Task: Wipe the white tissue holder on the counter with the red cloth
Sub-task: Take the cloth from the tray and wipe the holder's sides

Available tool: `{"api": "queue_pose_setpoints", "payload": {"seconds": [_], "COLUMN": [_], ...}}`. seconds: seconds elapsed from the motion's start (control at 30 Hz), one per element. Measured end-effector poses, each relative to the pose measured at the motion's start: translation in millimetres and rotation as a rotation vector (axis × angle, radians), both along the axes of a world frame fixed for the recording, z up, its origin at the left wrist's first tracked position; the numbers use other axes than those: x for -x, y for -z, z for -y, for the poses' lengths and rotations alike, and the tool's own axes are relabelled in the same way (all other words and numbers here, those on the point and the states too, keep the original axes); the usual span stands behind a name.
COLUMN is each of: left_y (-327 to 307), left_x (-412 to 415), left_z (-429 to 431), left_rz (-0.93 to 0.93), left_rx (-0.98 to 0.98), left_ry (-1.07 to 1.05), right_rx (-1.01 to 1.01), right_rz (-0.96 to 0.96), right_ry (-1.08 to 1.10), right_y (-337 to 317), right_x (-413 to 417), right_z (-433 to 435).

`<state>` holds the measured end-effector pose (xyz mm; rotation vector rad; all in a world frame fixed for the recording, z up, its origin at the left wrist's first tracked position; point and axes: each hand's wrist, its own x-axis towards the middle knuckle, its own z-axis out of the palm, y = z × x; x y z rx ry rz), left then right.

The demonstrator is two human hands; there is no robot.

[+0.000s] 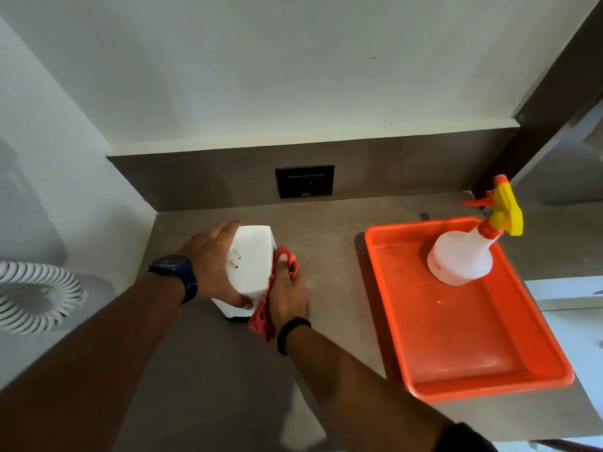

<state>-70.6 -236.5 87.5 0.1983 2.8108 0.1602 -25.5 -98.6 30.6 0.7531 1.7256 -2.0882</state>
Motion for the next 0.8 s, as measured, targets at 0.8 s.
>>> {"api": "queue_pose_setpoints", "payload": {"seconds": [0.8], "left_y": [1.7], "left_x": [0.2], "left_z": [1.5], "left_rz": [0.009], "left_rx": [0.003], "left_ry": [-0.005], "right_rx": [-0.078], "right_rz": [-0.313], "right_ry": [-0.078], "right_y": [2.0], "right_x": [16.4], "right_z": [1.3]}}
